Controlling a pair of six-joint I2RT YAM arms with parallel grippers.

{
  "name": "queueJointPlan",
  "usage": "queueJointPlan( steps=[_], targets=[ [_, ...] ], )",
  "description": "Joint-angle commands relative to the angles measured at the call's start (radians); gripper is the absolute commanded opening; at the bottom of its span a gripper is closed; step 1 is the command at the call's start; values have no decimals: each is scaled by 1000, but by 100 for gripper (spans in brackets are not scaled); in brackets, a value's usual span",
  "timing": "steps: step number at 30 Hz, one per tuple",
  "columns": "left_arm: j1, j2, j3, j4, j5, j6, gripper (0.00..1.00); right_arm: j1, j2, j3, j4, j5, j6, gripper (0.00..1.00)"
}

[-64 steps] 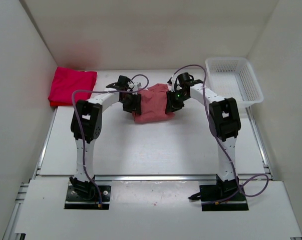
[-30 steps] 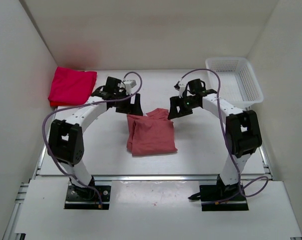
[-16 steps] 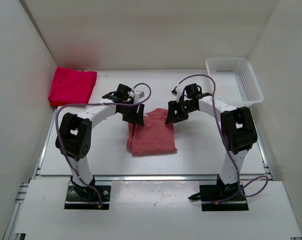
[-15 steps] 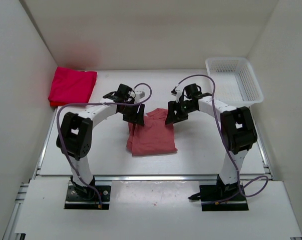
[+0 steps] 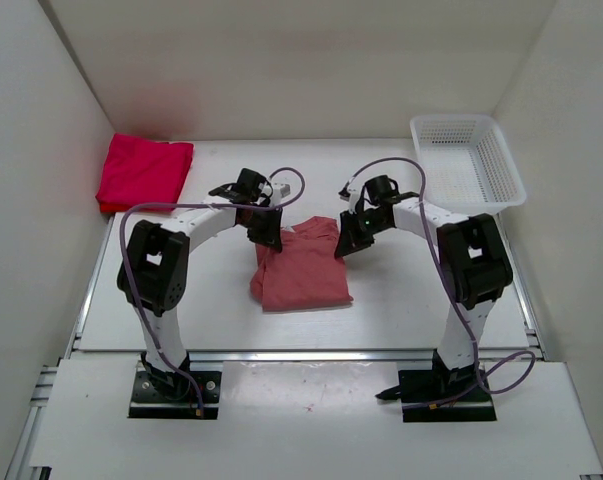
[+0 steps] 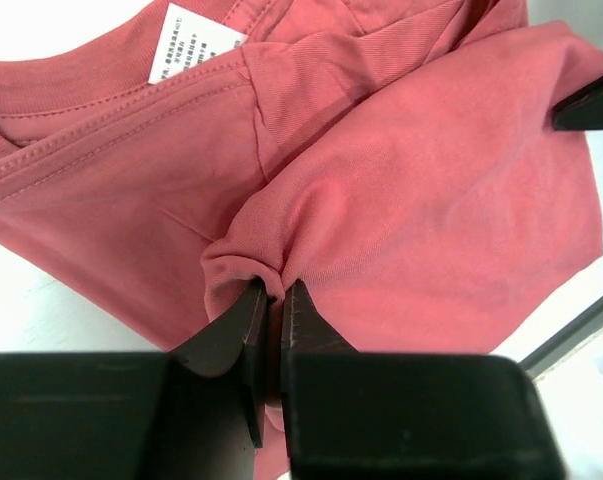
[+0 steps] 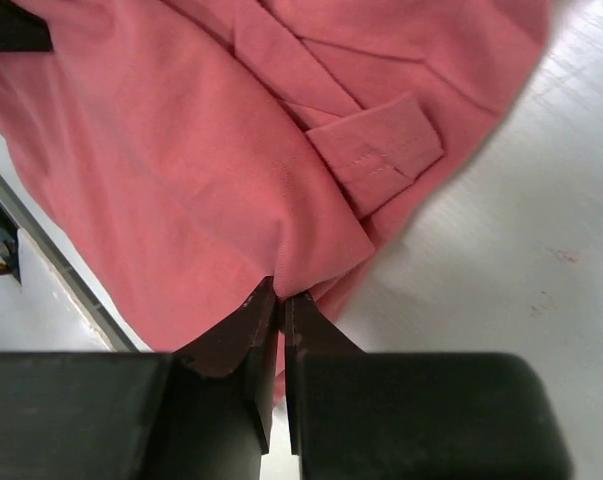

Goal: Fold and stack the t-shirts
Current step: Smooth out wrinkles on the folded tshirt

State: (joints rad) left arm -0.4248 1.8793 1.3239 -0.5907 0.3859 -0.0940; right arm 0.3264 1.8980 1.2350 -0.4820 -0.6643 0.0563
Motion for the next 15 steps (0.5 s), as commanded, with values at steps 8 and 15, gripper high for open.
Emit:
queueJointPlan(
  steps=[8,15],
  targets=[
    [103,-215,-17,29,249,-99,2,5,-238,81,-7,-24,-29,0],
    [221,-260,-68,89,329,-193,2,40,-212,173,28,-23,34,0]
  ],
)
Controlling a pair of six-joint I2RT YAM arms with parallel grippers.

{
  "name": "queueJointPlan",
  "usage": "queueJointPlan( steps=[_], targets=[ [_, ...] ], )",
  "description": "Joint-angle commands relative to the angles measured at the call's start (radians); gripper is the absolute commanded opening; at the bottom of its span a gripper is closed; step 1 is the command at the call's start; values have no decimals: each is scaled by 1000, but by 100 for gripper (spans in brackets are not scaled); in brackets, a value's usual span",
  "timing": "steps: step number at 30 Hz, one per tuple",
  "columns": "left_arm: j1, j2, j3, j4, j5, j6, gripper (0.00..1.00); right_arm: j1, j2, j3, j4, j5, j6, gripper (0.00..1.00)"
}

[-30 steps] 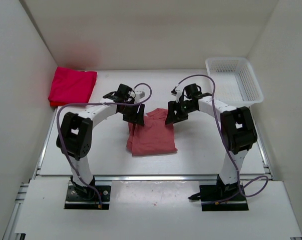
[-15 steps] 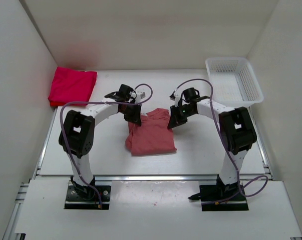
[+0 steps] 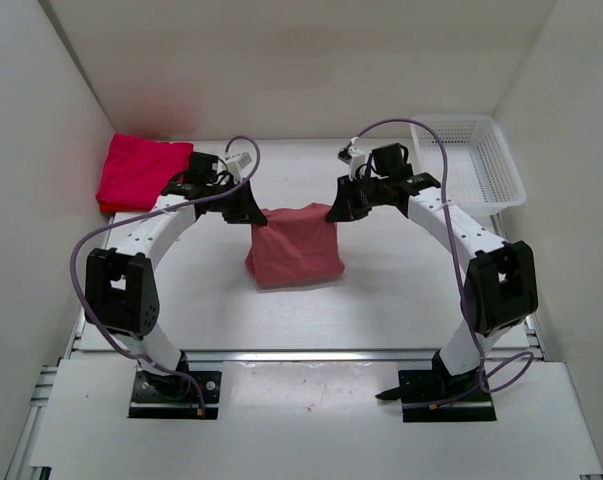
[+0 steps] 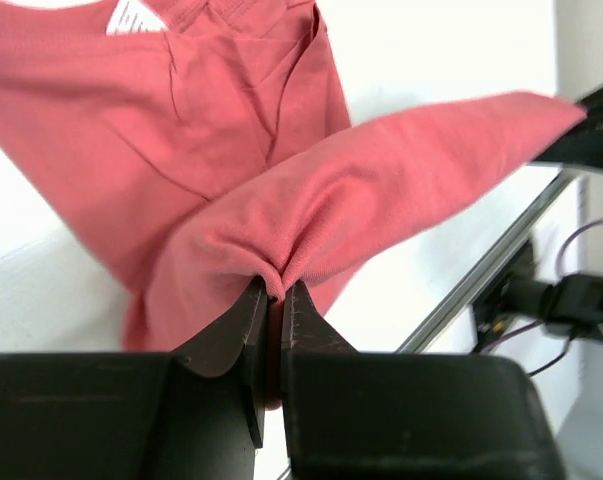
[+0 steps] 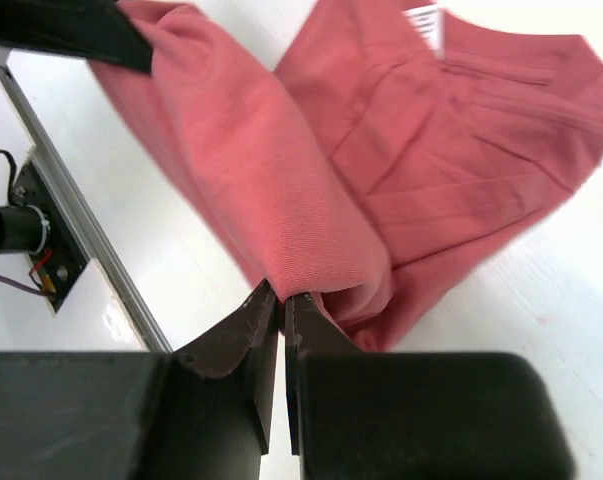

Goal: Fold and stack the t-shirts
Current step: Smooth out wrinkles on the folded tshirt, then put the neatly folded tshirt into the corner of the board with the left arm

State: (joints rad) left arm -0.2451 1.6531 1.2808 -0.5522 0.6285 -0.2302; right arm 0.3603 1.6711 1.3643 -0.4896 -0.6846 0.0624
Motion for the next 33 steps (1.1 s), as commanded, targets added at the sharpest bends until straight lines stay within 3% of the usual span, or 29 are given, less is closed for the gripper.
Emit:
queueJointPlan(
  steps=[1,4,9,14,15,16,17,18,20,21,23,26,30,33],
  targets=[
    [65,-33,-37,63,100,-82,3,5,39,77,39,5,30,0],
    [109,-4,-54,124,128,-135,3,3,104,157,57,26,54,0],
    [101,85,38,116,45,-101,5,2,255,291,62,82,47,0],
    [106,201,161,111,-67,-68,12,6,398,448,28,261,50,1],
    [104,224,173,109,-90,-43,12,9,429,466,34,264,42,6],
    [101,246,201,100,-134,-37,15,20,447,505,20,286,39,20],
    [105,250,216,89,-179,-11,20,22,469,528,19,305,30,38],
    [96,263,225,81,-202,-5,24,40,489,548,11,365,28,48],
    [96,264,235,63,-266,11,50,55,487,562,5,436,14,57],
    [101,264,230,63,-273,15,56,51,478,561,6,469,16,60],
    [110,254,216,52,-285,12,98,43,458,546,-3,485,25,65],
    [109,186,201,15,-332,37,99,6,389,477,-10,482,22,66],
    [86,120,77,6,-259,23,99,-11,280,345,-7,422,19,66],
    [50,128,6,2,-299,11,99,-24,228,268,-6,381,25,66]
  ],
)
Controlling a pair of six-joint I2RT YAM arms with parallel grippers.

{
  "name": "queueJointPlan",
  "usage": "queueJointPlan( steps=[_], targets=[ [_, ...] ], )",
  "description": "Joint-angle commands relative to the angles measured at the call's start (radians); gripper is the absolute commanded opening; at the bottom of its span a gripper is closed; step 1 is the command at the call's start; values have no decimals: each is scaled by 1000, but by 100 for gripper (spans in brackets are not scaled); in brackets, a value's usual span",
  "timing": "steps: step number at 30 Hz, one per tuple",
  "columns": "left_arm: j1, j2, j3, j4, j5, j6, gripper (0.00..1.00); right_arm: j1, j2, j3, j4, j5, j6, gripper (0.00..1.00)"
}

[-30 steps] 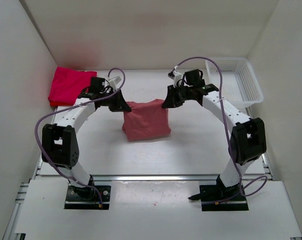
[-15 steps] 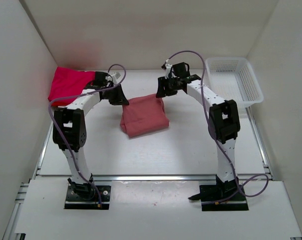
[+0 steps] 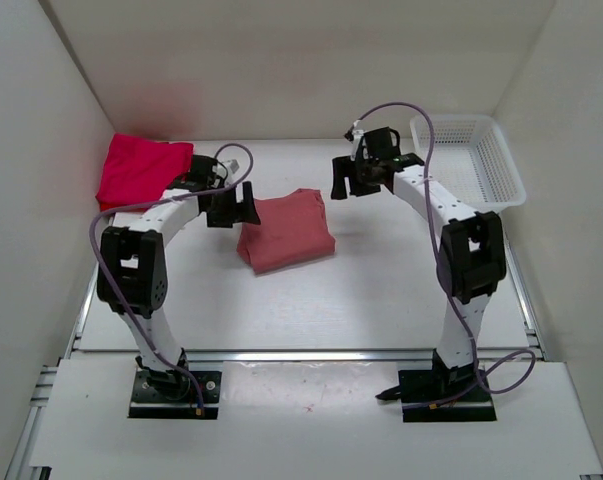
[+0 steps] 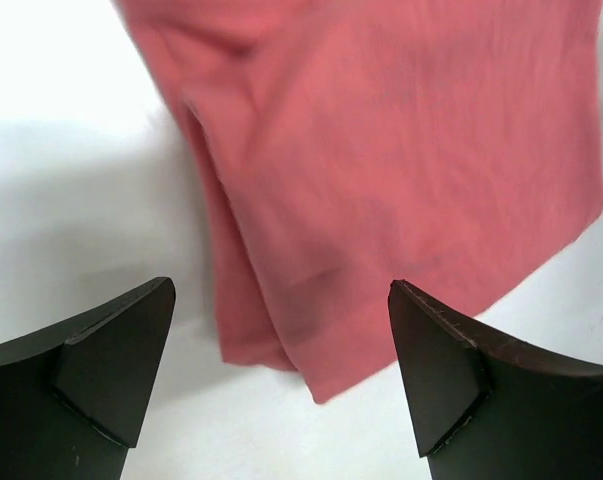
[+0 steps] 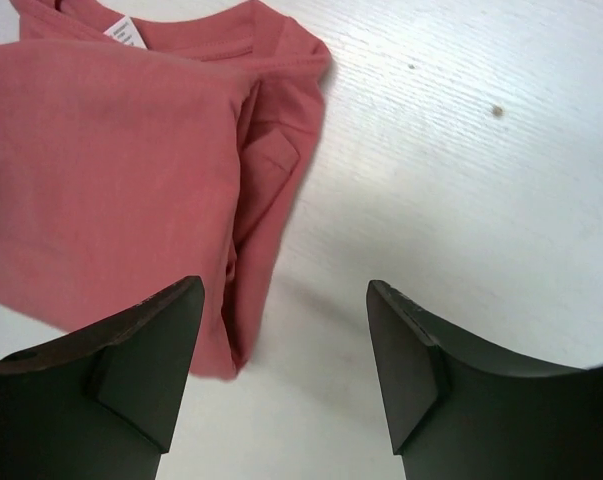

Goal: Fold and stack the t-shirts
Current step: Put the neatly folded tshirt into the corner of the board with the left arm

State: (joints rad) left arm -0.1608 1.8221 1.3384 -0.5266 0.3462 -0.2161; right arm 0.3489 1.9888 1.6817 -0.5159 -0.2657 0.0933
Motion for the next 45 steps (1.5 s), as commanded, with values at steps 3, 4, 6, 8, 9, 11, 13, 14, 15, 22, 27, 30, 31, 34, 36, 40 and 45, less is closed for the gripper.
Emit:
queueJointPlan(
  steps=[3,4,6,8,9,11,13,14,15,22,27,30,31,34,36,40,45],
  targets=[
    [-52,-17,-99,-18,-27,-15,99,-4,-123,-86,22,-52,-9,65],
    [-62,-11,-100,-13,-26,-20,99,-2,-131,-85,24,-61,-10,64],
    [-75,16,-94,-16,-50,-11,99,-1,-134,-86,16,-66,-10,63],
    [-95,63,-78,-16,-59,-9,99,-1,-148,-80,19,-69,-15,63],
    [-98,87,-76,-7,-61,-12,98,2,-150,-79,17,-66,-17,63],
    [-95,109,-84,-6,-52,-20,92,2,-159,-82,11,-60,-24,63],
    [-91,132,-99,-1,-21,-22,72,-2,-174,-82,4,-56,-29,62],
    [-86,137,-110,3,12,-28,68,2,-183,-85,4,-55,-24,63],
    [-82,147,-114,5,23,-29,62,2,-186,-85,8,-50,-30,62],
    [-117,161,-36,31,103,1,0,-10,-188,-73,-10,-9,-50,62],
    [-97,148,178,-44,-92,197,0,-22,-200,-63,-3,-18,-66,62],
    [-80,149,316,-84,-221,354,0,-37,-208,-60,1,-24,-66,61],
    [-77,148,358,-91,-284,416,0,-44,-206,-66,2,-32,-67,61],
    [-80,135,392,-78,-465,556,0,-51,-206,-53,7,-39,-60,61],
    [-83,121,383,-21,-576,639,0,-57,-206,-53,4,-43,-64,61],
    [-46,131,386,54,-717,718,0,-51,-202,-39,7,-55,-64,61],
    [32,151,401,183,-831,849,0,-40,-208,-37,7,-55,-79,60]
  ],
)
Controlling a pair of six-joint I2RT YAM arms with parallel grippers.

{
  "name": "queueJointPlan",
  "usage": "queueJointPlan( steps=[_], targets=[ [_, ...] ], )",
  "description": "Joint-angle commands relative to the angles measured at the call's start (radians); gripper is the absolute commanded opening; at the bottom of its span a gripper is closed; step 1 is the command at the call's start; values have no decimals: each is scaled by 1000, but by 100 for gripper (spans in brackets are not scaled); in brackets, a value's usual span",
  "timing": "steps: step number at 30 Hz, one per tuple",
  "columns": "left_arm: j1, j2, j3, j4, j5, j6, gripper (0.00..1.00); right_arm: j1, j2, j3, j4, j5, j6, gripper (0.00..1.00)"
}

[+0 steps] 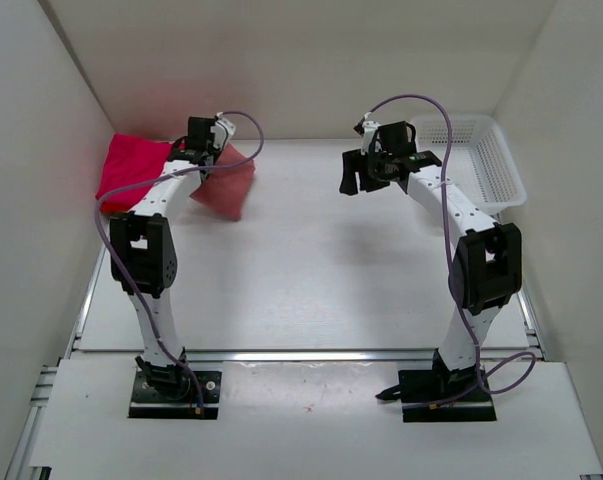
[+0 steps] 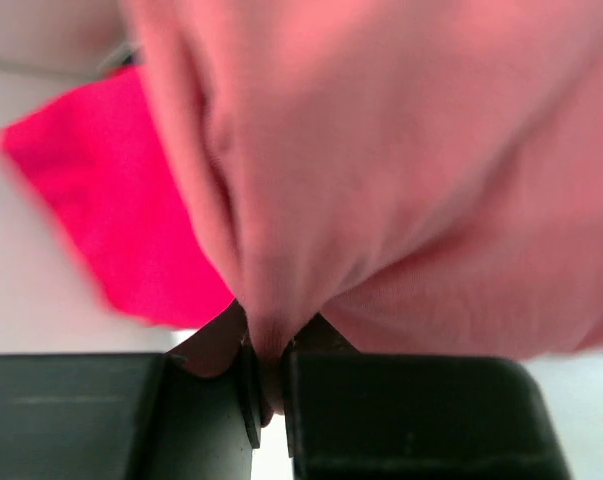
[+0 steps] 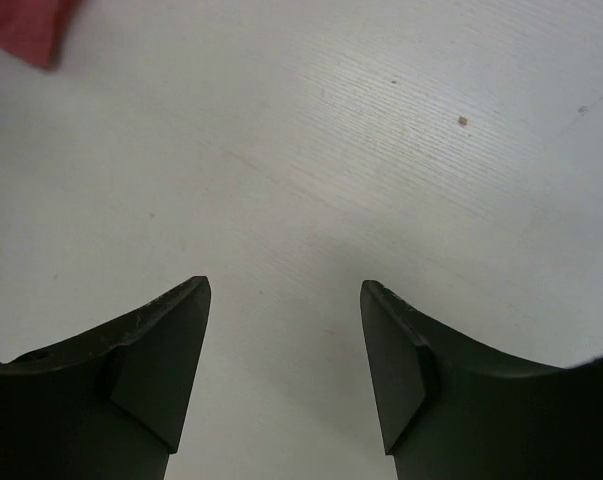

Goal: Fold and stack the t-shirts
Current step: Put the neatly folded tshirt into the corner of the board with the left arm

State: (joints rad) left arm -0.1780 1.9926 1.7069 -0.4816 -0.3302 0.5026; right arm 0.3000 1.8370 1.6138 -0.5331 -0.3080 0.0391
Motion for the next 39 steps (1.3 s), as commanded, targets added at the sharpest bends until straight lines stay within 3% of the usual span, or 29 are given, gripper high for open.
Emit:
queueJointPlan(
  steps=[1,7,20,31,38,39],
  targets=[
    [51,-20,33,150,-165,139,0,13,-59,32,22,-8,-25,61],
    [138,-2,63,212,-227,214,0,33,-71,21,19,1,-30,61],
    [337,104,114,230,-245,154,0,80,-59,55,4,18,-85,61],
    [394,112,227,209,-198,123,0,126,-38,90,-15,41,-113,61],
    [410,150,131,253,-262,137,0,123,-30,107,-25,32,-123,62],
    [414,164,125,256,-277,148,5,123,-28,109,-33,43,-119,62]
  ],
)
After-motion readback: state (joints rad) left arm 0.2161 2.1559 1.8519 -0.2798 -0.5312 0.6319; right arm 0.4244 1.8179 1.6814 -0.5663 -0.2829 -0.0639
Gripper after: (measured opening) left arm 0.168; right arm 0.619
